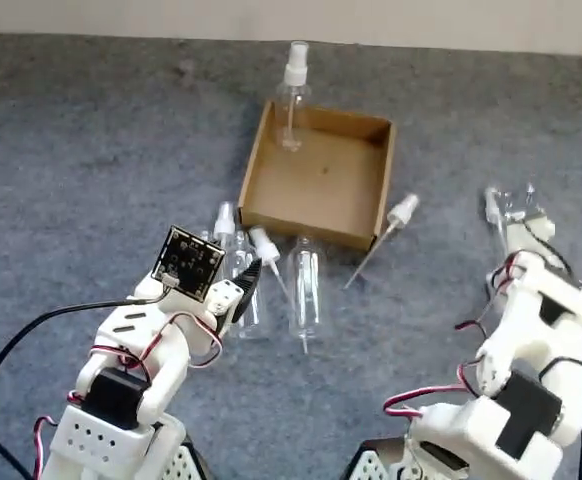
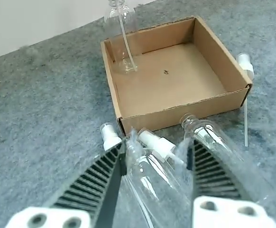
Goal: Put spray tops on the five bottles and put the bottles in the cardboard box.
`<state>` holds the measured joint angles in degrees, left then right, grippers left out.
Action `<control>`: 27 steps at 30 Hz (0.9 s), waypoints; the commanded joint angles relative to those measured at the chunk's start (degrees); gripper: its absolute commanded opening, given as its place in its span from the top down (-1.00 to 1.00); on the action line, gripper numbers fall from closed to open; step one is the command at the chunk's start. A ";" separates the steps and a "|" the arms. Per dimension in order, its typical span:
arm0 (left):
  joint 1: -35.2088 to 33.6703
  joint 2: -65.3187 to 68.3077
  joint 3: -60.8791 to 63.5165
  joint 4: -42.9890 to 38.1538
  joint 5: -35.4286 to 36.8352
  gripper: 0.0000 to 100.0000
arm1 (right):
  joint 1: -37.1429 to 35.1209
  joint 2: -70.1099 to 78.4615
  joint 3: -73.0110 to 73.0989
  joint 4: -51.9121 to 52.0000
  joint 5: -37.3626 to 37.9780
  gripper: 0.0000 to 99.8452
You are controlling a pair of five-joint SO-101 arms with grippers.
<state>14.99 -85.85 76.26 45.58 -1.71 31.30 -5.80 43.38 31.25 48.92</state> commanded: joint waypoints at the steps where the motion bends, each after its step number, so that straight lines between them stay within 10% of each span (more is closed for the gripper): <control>1: -0.84 -0.40 -0.13 -1.49 -0.35 0.68 | 0.92 -2.24 4.00 -1.45 1.32 0.99; 27: -0.75 0.04 -0.48 -1.23 -0.35 0.68 | -3.03 -10.95 -12.97 30.20 0.88 0.48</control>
<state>14.99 -85.76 76.26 45.58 -1.71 27.87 -12.84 33.89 60.79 50.07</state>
